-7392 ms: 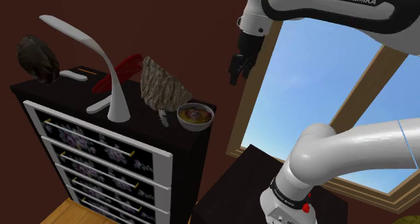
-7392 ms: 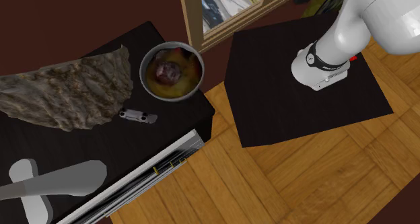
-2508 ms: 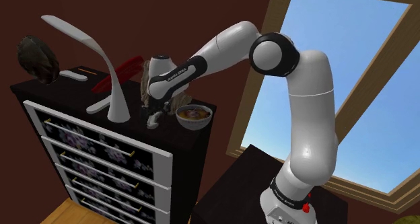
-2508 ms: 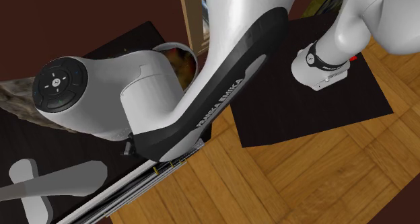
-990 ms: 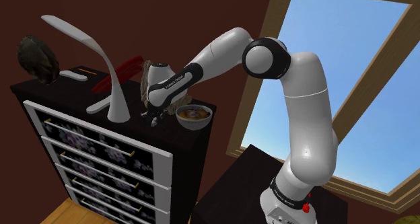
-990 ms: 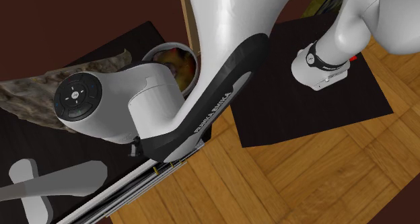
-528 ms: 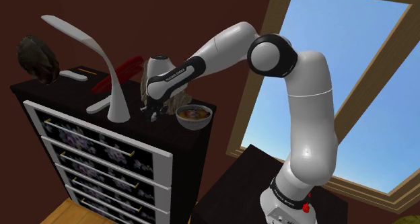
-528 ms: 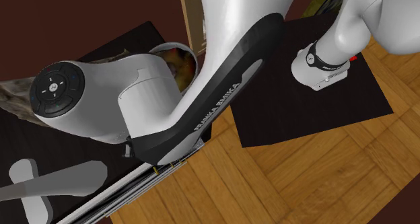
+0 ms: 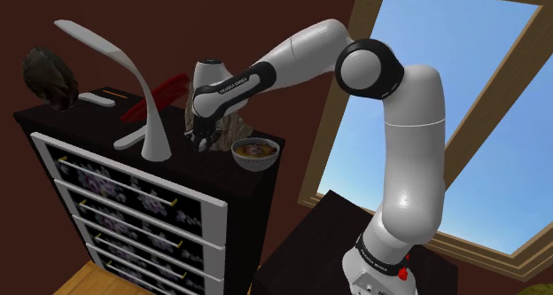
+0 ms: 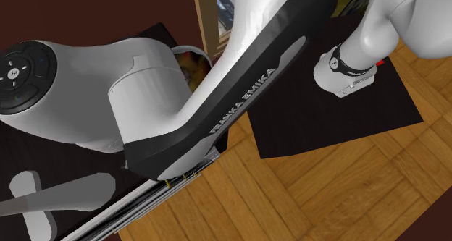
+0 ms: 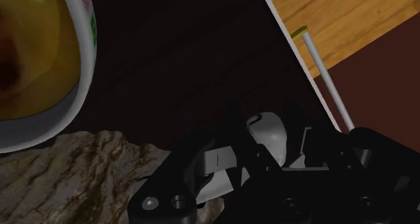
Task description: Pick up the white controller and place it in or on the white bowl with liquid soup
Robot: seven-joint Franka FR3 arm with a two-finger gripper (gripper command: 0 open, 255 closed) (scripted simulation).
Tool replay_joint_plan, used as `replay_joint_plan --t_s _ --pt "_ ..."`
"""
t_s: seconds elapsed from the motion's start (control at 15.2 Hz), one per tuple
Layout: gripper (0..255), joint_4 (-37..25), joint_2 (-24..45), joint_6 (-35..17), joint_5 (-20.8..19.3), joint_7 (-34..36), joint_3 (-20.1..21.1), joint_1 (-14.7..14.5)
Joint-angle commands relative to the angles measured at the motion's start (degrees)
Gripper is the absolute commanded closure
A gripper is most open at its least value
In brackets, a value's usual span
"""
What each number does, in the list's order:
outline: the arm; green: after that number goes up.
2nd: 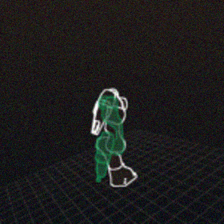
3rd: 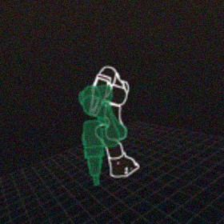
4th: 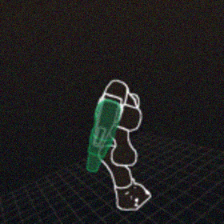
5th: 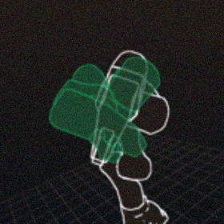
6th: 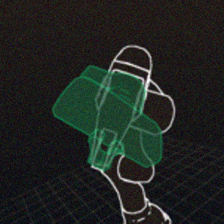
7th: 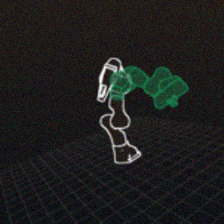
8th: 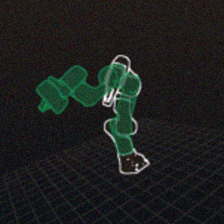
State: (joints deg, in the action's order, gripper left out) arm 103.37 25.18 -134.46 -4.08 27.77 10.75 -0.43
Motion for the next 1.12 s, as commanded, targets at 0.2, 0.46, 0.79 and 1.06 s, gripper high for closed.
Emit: replay_joint_plan --t_s 0.2,0.46,0.79,1.06 --pt "255 -1.21 -1.99 3.18 0.49 -0.25 0.27 0.18" --pt "255 -2.35 -3.41 5.72 0.84 -0.43 0.45 0.30" --pt "255 -4.08 -4.98 8.99 1.23 -0.61 0.62 0.41" --pt "255 -5.71 -6.05 11.68 1.49 -0.74 0.74 0.47"
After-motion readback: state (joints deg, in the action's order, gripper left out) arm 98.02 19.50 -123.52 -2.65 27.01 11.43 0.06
